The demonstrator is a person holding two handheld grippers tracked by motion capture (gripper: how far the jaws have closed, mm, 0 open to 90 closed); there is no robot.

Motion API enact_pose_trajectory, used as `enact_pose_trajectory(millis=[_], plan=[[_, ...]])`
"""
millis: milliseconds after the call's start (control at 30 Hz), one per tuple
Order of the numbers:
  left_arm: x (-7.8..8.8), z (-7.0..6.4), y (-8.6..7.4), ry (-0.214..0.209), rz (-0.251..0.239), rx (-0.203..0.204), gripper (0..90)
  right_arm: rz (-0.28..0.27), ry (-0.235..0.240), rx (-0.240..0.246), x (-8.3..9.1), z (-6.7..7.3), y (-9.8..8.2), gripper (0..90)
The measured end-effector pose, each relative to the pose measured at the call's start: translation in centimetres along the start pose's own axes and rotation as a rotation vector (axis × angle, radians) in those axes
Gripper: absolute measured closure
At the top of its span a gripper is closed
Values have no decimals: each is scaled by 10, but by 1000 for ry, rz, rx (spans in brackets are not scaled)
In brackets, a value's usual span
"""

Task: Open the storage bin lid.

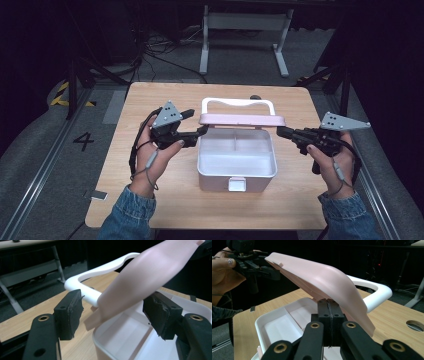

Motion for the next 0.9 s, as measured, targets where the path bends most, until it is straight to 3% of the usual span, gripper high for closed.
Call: enact_pose_trajectory(millis=[233,433,567,700,800,900], plan=[[-14,2,7,27,-13,-25,339,-4,2,-9,0,-1,0,900],[-20,0,12,19,-8,-40,356,-9,-1,-10,0,-2,0,900],[-23,-1,15,6,-33,-35,364,-9,-1,-10,0,-2,0,900],[-24,-2,15,-21,-30,-45,436,-9,-3,-10,0,-3,0,900],[-25,-3,16,-35,-30,-60,566,-9,-3,-8,-1,-3,0,900],[-25,-5,17,-26,-26,-72,583,-8,-7,-4,0,-3,0,900]])
Point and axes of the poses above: each handheld gripper's, and its own axes: x roughly backward along the jaws, y roughly out of its top, z roughly to its left, the point moved 5 cm from there along -x, roughly forward along the jaws, and after that the axes turned 1 degree about y, right-handed, at the moved point
